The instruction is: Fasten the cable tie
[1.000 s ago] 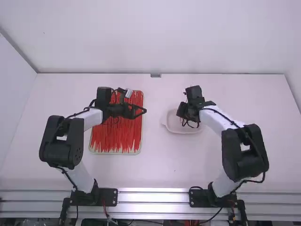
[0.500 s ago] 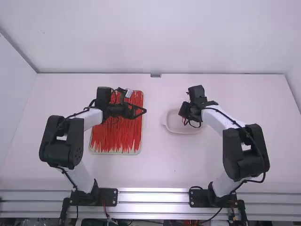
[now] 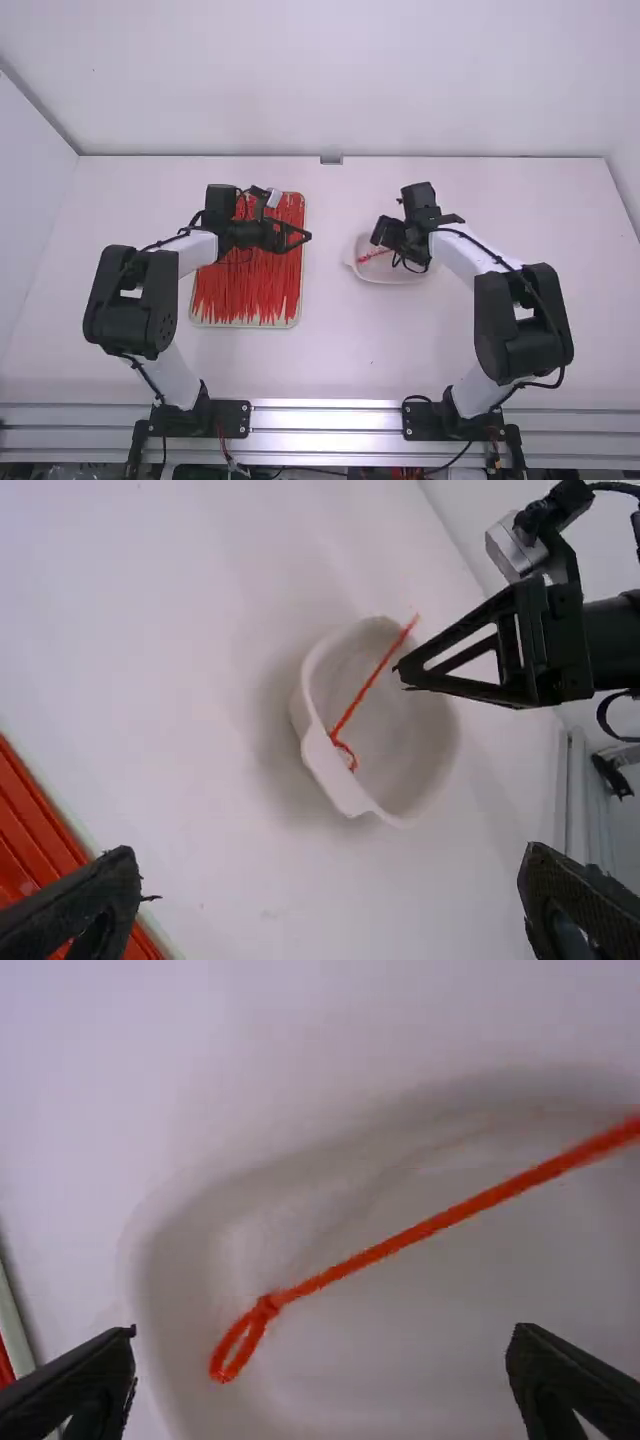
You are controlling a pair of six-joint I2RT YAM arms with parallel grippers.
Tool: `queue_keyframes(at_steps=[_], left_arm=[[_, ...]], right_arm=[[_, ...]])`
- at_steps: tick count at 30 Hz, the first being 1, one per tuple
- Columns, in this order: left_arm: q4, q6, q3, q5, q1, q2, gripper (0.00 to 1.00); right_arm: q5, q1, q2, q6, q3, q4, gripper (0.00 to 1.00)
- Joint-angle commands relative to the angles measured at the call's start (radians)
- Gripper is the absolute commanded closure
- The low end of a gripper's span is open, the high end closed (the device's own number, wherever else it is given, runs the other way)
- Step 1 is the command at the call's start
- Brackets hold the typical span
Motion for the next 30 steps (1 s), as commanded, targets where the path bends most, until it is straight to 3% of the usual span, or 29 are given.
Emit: queue_keyframes(at_steps=[1, 18, 27, 30], left_arm=[[-0.027, 0.024, 0.024, 0.010, 0.041, -0.063, 0.01], [-0.465, -0.010, 0.024, -0.497, 0.049, -0.462, 0.01], [-0.498, -0.011, 0.024, -0.509, 0.049, -0.503, 0.01], [-0.468, 0.019, -0.005, -0.538, 0.043, -0.532, 0.04]], right_arm=[[0.000, -0.010, -0.045, 0.002, -0.006, -0.031, 0.01], [0.005, 0.046, -0.365, 0.002, -0.006, -0.243, 0.01], [0.005, 0.091, -0.441, 0.005, -0.006, -0.277, 0.01], [0.034, 0.062, -0.470, -0.025, -0.036, -0.248, 0.04]])
